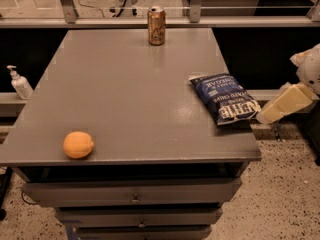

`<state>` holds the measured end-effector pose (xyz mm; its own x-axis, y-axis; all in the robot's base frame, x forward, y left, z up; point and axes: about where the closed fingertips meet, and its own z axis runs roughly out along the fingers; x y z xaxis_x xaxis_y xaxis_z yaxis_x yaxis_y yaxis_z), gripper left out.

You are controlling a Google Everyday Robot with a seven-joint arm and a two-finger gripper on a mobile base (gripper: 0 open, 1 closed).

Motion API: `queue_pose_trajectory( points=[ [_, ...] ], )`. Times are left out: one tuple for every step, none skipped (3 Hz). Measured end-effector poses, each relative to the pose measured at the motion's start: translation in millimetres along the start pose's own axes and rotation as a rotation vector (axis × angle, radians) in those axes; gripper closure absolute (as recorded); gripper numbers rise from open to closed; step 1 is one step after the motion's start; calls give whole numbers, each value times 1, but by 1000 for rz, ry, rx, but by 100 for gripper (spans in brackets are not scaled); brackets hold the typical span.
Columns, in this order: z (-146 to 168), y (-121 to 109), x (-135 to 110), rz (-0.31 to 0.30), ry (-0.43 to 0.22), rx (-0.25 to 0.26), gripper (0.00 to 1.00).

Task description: Move blue chip bag near orange

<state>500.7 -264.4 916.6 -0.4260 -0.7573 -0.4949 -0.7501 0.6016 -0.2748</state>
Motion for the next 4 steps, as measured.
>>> queue_pose_trajectory(
  points=[
    [31,-6,3,84,-73,-35,0],
    [60,-3,-4,132,-135,-91,0],
    [80,2,-18,145,-178,-140,0],
    [94,10,-23,153,-202,-184,18]
  ],
)
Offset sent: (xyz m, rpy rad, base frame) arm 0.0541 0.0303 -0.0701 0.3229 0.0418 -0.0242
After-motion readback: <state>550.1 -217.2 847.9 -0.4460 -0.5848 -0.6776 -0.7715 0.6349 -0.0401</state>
